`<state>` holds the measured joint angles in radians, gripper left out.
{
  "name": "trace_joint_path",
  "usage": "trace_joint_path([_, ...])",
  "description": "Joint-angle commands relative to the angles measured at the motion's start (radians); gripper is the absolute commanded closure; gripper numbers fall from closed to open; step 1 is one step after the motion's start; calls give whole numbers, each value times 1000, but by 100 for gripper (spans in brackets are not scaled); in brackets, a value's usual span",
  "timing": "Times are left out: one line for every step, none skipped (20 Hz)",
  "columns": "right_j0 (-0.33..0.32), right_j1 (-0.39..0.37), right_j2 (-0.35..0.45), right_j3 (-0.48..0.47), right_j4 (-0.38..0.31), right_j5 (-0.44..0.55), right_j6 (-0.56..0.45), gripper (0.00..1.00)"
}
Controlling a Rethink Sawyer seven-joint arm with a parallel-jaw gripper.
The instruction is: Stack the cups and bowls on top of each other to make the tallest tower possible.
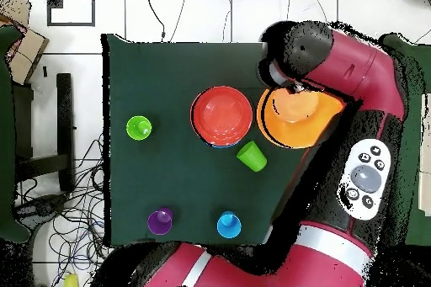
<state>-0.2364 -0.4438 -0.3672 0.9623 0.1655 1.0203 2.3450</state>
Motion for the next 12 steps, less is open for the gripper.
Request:
trace_joint_path([23,34,57,-37,11,128,133,100])
trace_joint_path([23,35,58,-40,16,136,138,100])
trace_joint_path([24,35,59,-43,21,144,142,100])
trace_joint_path([25,36,59,-45,25,150,145,100])
trace_joint_path([26,38,59,-52,28,158,147,100])
trace_joint_path([27,39,58,-55,30,161,147,100])
trace_joint_path([27,40,58,-57,33,164,147,100])
trace_joint_path([27,42,60,-58,38,165,149,100])
trace_joint_path([28,43,60,-59,42,167,154,100])
trace_joint_path([29,45,60,-62,45,169,160,100])
trace_joint_path([31,48,59,-67,48,175,169,100])
trace_joint_path([33,49,58,-72,52,180,176,100])
